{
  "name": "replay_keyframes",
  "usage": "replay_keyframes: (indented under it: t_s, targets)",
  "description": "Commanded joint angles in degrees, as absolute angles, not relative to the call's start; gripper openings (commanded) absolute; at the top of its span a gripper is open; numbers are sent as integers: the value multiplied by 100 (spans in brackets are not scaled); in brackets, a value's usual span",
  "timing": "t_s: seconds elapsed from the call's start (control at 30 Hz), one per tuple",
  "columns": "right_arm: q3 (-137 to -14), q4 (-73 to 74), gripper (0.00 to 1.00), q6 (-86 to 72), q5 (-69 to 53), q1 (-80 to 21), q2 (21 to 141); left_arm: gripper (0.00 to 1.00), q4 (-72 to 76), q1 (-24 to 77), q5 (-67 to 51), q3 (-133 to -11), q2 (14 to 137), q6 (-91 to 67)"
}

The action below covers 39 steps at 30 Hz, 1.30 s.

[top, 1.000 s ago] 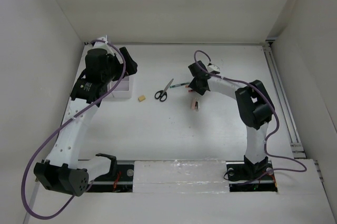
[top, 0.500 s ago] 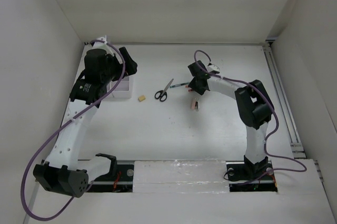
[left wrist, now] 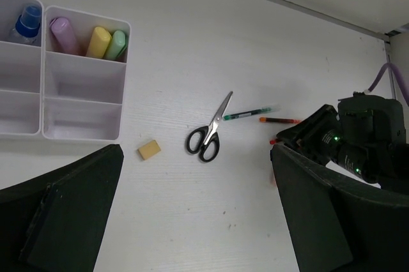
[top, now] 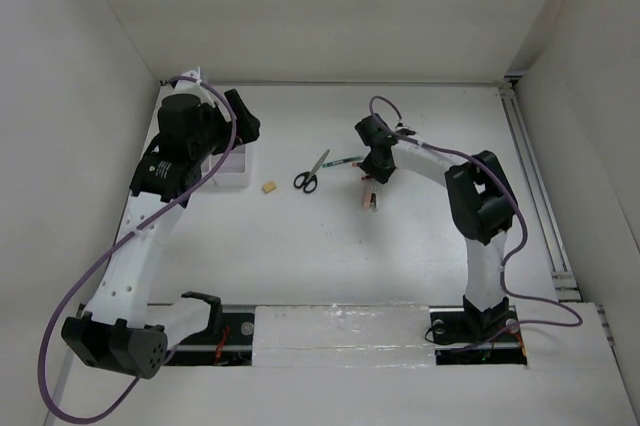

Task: Sort the stationery into containers
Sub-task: Pick up the pen from the center of the board.

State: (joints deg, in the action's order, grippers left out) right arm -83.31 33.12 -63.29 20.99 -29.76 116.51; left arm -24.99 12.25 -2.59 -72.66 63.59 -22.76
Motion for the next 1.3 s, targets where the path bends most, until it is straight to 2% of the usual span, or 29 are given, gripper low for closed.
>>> replay_keyframes:
  t_s: [0.0,0.27,0.3,0.33,0.43,0.5,0.53,0.6,0.67,0.87,1.0,1.27]
  targets:
    - [-8472,4402,41,-6478,2004,-3067,11988,100,-2259,1204,-316,-7216,6161,-2241]
    - [-8218,4378,38,-6636,2031,-3067,12050,100,-2259,1204,-316,-7216,6108,-2241]
    - [-8166,4377,28,-6636,1961,-3067,12050,100,-2259,1204,-316,-7268,6108,-2241]
    - [-8087,4325,24,-6636,1960,-3067,12050,100,-2259,1204,-316,-7269,6108,-2241]
    - [-8033,4324,23,-6697,1960,-3067,11998,100,-2259,1204,-316,-7269,6108,-2241]
    - [-8033,4324,20,-6750,2021,-3067,11997,100,-2259,1204,-264,-7269,6056,-2241]
    - [-7972,4324,17,-6750,2021,-3067,11997,100,-2259,1204,-264,-7269,6056,-2241]
    - [-7910,4324,5,-6873,1961,-3067,11997,100,-2259,1204,-264,-7269,6056,-2241]
    - [-7770,4324,0,-6873,1908,-3006,11945,100,-2259,1204,-264,-7269,6056,-2241]
    - [-7717,4526,0,-6987,2197,-2901,11638,100,-2259,1204,-316,-7269,6108,-2241]
    - [-7664,4605,0,-6900,2794,-2900,10779,100,-2189,1204,-711,-7269,6214,-2241]
    - [-7656,3774,0,-4813,3998,-3182,9441,100,-1592,1204,-2257,-7155,6442,-2653]
